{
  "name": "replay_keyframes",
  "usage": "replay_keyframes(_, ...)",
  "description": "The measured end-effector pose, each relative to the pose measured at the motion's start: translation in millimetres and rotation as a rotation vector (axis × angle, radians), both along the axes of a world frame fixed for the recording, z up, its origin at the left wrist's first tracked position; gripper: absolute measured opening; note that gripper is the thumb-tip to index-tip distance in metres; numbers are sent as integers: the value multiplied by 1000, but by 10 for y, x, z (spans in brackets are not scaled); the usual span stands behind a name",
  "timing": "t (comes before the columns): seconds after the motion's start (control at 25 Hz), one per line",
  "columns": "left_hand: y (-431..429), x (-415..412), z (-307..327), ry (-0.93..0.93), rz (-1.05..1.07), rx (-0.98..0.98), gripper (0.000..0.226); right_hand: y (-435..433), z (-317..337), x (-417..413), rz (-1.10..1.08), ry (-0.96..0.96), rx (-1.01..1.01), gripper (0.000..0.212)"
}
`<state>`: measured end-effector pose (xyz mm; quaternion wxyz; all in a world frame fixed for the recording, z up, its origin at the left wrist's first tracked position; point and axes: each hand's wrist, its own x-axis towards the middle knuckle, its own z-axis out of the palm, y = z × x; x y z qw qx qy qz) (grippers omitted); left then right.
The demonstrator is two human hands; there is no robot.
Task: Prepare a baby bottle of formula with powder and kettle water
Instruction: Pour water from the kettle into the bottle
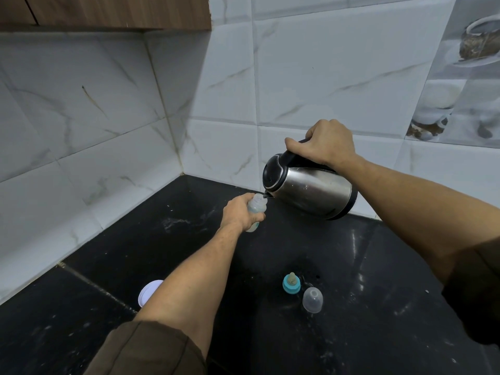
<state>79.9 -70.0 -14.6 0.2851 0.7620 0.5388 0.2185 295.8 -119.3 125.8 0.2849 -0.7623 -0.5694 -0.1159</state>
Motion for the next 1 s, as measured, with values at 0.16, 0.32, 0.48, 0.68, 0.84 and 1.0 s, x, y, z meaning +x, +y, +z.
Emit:
replay_keyframes(0.16,-5,7,6,-5,6,-1,58,-18,-1,0,-8,-4,3,61)
replay_keyframes(0.32,-16,15,11,-4,-2,5,57,-29,13,-1,-10,-12,-5,61)
replay_keyframes(0.48,-20,30,2,-12,3,3,57,-37,10,14,-17,-13,-4,61)
replay_keyframes(0.68,-20,45,-6,-17,3,1,59,-31,-4,32,-15,-13,-4,60)
replay_keyframes(0.84,-11,53,-8,-12,-1,3,60,-31,-1,41,-16,-16,-2,61)
replay_keyframes(1.0,-10,72,0,-23,-5,0,59,-27,14,57,-19,-18,-2,60)
